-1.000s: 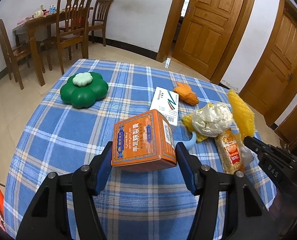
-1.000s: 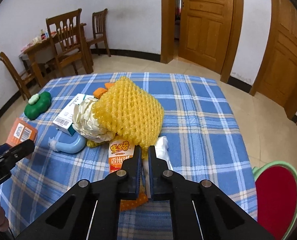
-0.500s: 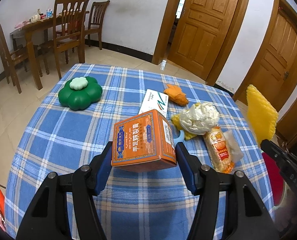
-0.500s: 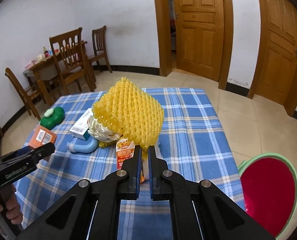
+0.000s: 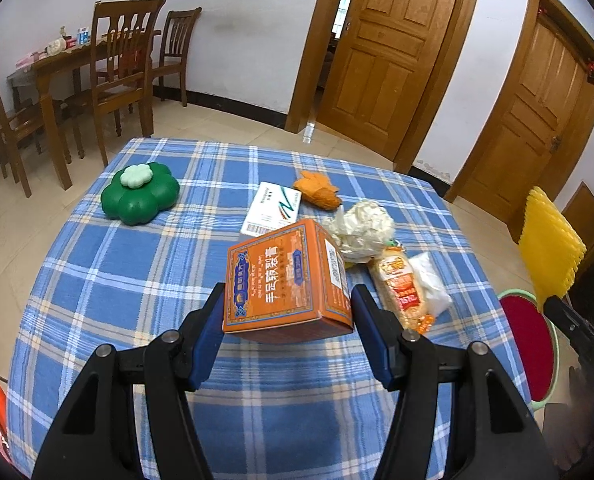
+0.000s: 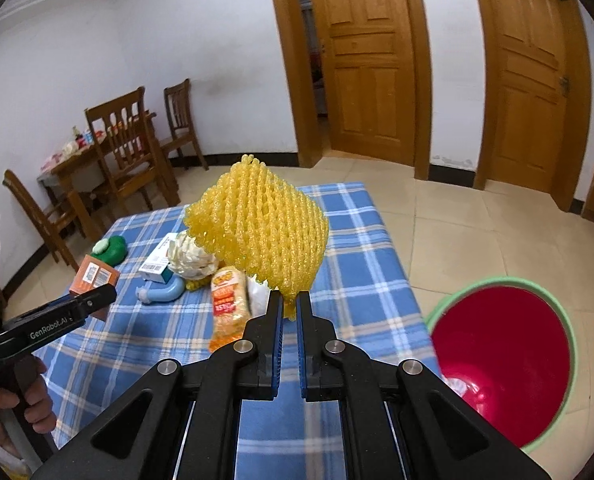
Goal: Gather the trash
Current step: 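Carry the foam net over the red basin and release it with the right gripper, then drop the orange snack box into the red basin with the left gripper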
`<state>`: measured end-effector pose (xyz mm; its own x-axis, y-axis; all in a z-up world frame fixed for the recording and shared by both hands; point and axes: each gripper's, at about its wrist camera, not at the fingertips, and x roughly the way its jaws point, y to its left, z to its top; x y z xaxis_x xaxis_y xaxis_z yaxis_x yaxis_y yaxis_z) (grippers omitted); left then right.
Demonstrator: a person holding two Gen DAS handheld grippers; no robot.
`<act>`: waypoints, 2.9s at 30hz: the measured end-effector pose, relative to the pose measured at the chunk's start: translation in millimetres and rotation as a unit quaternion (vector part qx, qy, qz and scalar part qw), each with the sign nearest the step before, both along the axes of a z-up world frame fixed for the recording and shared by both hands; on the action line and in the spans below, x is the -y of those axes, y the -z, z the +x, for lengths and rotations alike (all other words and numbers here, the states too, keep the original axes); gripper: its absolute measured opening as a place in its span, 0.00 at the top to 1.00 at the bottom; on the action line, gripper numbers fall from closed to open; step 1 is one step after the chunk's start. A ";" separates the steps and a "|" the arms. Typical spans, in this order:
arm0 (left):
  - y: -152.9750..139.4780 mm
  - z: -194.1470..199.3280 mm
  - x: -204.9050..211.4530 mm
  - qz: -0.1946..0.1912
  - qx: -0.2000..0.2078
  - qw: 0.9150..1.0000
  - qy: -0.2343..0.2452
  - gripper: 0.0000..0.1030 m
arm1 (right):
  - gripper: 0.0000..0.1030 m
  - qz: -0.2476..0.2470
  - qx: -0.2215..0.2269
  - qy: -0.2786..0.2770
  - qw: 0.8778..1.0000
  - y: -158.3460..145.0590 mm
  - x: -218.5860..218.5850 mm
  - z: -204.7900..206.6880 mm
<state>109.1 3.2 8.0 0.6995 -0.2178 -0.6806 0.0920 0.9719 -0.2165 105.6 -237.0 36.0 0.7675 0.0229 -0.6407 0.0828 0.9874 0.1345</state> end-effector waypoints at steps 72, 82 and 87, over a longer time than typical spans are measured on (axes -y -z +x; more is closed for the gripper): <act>-1.0 -35.5 207.5 0.036 -0.010 0.970 0.239 0.40 | 0.77 0.107 -0.046 0.242 0.963 68.0 182.6 -110.8; 9.1 -38.5 256.6 0.061 -0.015 0.955 0.290 0.40 | 0.77 0.111 -0.033 0.261 0.958 60.3 193.8 -124.4; 14.7 -43.2 285.3 0.069 -0.014 0.945 0.318 0.40 | 0.77 0.121 -0.024 0.275 0.953 58.0 203.3 -135.9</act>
